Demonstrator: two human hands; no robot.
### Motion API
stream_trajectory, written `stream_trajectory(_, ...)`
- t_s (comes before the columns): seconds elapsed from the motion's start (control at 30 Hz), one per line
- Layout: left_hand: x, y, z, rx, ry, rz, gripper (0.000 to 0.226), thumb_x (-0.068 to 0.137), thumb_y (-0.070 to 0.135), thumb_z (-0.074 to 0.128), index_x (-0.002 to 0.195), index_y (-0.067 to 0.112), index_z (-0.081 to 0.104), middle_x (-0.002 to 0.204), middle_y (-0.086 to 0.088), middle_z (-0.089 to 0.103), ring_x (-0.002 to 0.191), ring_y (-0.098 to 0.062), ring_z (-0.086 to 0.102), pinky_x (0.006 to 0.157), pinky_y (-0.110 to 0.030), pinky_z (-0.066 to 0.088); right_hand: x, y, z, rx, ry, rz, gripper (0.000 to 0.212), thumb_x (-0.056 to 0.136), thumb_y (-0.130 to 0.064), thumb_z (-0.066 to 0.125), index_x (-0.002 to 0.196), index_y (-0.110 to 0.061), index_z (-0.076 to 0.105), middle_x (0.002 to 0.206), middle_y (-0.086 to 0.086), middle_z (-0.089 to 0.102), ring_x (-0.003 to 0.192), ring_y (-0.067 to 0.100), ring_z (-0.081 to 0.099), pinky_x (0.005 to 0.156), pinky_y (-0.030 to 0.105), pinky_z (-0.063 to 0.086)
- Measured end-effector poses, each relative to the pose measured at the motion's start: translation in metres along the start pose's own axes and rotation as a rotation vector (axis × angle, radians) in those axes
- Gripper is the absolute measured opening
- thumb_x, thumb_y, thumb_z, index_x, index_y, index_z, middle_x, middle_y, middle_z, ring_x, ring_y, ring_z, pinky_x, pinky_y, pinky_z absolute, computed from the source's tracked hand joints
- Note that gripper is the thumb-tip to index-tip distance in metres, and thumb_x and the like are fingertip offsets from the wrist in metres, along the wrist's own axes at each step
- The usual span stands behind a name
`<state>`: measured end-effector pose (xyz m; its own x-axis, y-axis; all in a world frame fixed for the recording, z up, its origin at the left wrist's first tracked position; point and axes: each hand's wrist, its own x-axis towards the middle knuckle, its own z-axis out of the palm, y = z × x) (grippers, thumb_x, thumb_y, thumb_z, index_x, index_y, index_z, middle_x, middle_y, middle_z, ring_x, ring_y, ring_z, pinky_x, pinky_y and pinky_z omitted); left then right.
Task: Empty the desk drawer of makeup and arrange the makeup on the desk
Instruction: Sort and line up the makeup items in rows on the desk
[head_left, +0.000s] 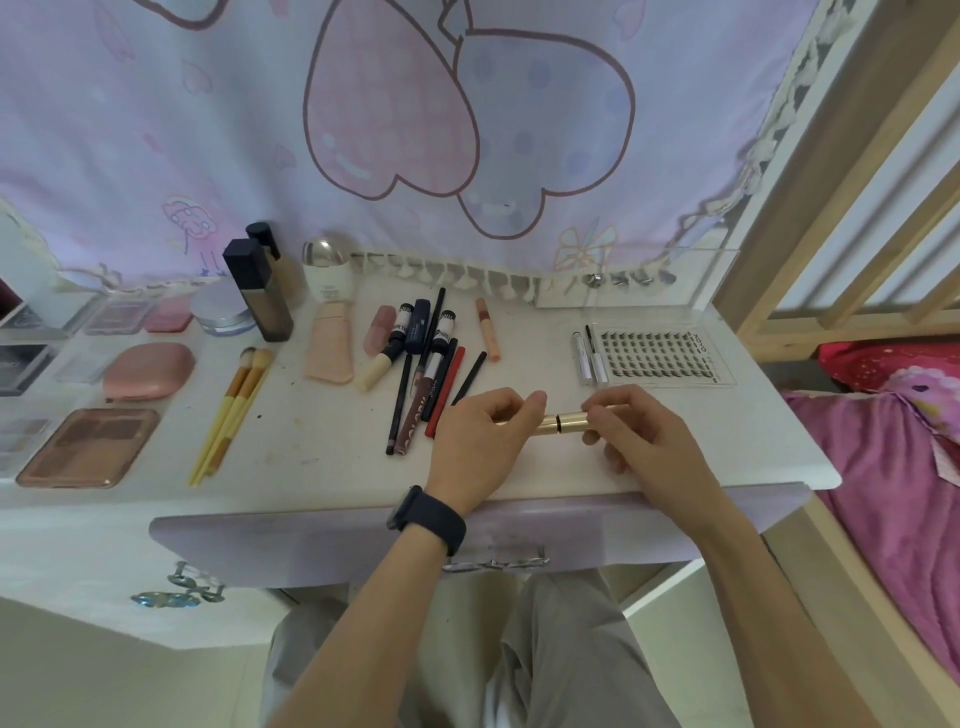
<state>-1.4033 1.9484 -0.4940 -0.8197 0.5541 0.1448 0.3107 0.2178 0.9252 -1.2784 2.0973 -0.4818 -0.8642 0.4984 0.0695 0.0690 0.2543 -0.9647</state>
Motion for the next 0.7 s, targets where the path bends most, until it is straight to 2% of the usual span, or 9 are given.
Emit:
stream_trajectory(0.07, 0.0009, 0.0, 0.0, 0.002, 0.002, -0.002, 0.04, 0.094, 0.043, 0.063, 0.06, 0.022, 0.06, 0.05, 0.013, 0.045, 0.05, -0.005, 0.039, 0.051, -0.016, 0.033, -0.0018, 0.0, -0.0029, 0.009, -0.026, -0.046, 0.015, 0.098, -0.024, 0.066, 0.107, -0.035, 0.069, 0.094, -0.005, 0.073, 0.065, 0.012, 0.059, 0.068, 0.015, 0.049)
stream_trajectory(0.13, 0.001, 0.0005, -0.0002, 0.002, -0.003, -0.004, 0.04, 0.094, 0.043, 0.063, 0.062, 0.019, 0.061, 0.05, 0.013, 0.045, 0.05, -0.005, 0.038, 0.051, -0.017, 0.033, -0.002, -0.0037, -0.0003, -0.044, -0.002, -0.04, 0.016, 0.097, -0.044, 0.064, 0.112, -0.038, 0.068, 0.093, -0.01, 0.074, 0.065, 0.01, 0.06, 0.069, 0.014, 0.049)
stream_trajectory(0.23, 0.0001, 0.0005, -0.0004, -0.005, -0.005, -0.007, 0.04, 0.094, 0.043, 0.063, 0.063, 0.018, 0.062, 0.05, 0.013, 0.045, 0.05, -0.005, 0.038, 0.051, -0.016, 0.032, 0.0006, -0.0037, 0.0055, -0.108, 0.054, 0.026, 0.041, 0.093, -0.065, 0.05, 0.082, -0.03, 0.068, 0.073, 0.0, 0.071, 0.056, 0.014, 0.05, 0.056, 0.022, 0.044)
stream_trajectory(0.3, -0.0003, 0.001, -0.0005, 0.0, -0.007, -0.011, 0.04, 0.094, 0.044, 0.063, 0.064, 0.018, 0.063, 0.05, 0.013, 0.046, 0.05, -0.004, 0.039, 0.051, -0.016, 0.033, 0.0008, -0.0029, 0.0059, -0.107, 0.063, 0.026, 0.038, 0.101, -0.05, 0.053, 0.075, -0.025, 0.066, 0.07, 0.007, 0.068, 0.056, 0.015, 0.049, 0.056, 0.025, 0.043)
stream_trajectory(0.4, -0.0002, 0.001, -0.0001, 0.003, -0.002, -0.01, 0.039, 0.094, 0.043, 0.063, 0.065, 0.017, 0.064, 0.051, 0.013, 0.046, 0.05, -0.004, 0.039, 0.051, -0.016, 0.032, -0.0025, -0.0021, 0.0002, -0.033, 0.001, -0.016, 0.01, 0.098, -0.021, 0.064, 0.098, -0.028, 0.07, 0.087, -0.008, 0.073, 0.07, 0.01, 0.061, 0.068, 0.013, 0.047)
stream_trajectory(0.47, 0.0, 0.0005, -0.0002, 0.002, 0.002, -0.009, 0.039, 0.094, 0.043, 0.063, 0.065, 0.016, 0.064, 0.051, 0.013, 0.046, 0.05, -0.005, 0.039, 0.051, -0.017, 0.032, -0.0029, -0.0021, -0.0005, -0.006, -0.019, -0.027, 0.022, 0.093, -0.028, 0.067, 0.114, -0.03, 0.068, 0.106, -0.013, 0.073, 0.085, 0.008, 0.066, 0.077, 0.01, 0.047)
stream_trajectory(0.57, -0.0002, 0.0, 0.0, 0.001, 0.003, -0.007, 0.04, 0.094, 0.043, 0.063, 0.066, 0.015, 0.064, 0.051, 0.012, 0.046, 0.05, -0.005, 0.038, 0.05, -0.017, 0.032, -0.0018, -0.0016, 0.0038, -0.07, 0.031, 0.001, 0.034, 0.094, -0.06, 0.059, 0.103, -0.029, 0.069, 0.09, -0.008, 0.076, 0.069, 0.007, 0.063, 0.067, 0.011, 0.047)
stream_trajectory(0.63, -0.0007, 0.0003, 0.0004, -0.004, -0.002, -0.009, 0.041, 0.094, 0.043, 0.063, 0.066, 0.014, 0.064, 0.051, 0.011, 0.045, 0.05, -0.005, 0.038, 0.05, -0.017, 0.032, -0.0007, 0.0006, 0.0055, -0.121, 0.036, 0.004, 0.035, 0.097, -0.057, 0.053, 0.089, -0.026, 0.069, 0.076, -0.004, 0.074, 0.058, 0.008, 0.055, 0.058, 0.014, 0.045)
stream_trajectory(0.7, -0.0011, 0.0012, 0.0005, -0.002, -0.001, -0.013, 0.04, 0.093, 0.043, 0.063, 0.063, 0.016, 0.062, 0.05, 0.012, 0.045, 0.05, -0.005, 0.038, 0.05, -0.017, 0.032, -0.0003, 0.0032, 0.0039, -0.077, 0.019, -0.01, 0.014, 0.1, -0.034, 0.061, 0.09, -0.028, 0.07, 0.08, -0.007, 0.074, 0.061, 0.008, 0.056, 0.061, 0.014, 0.046)
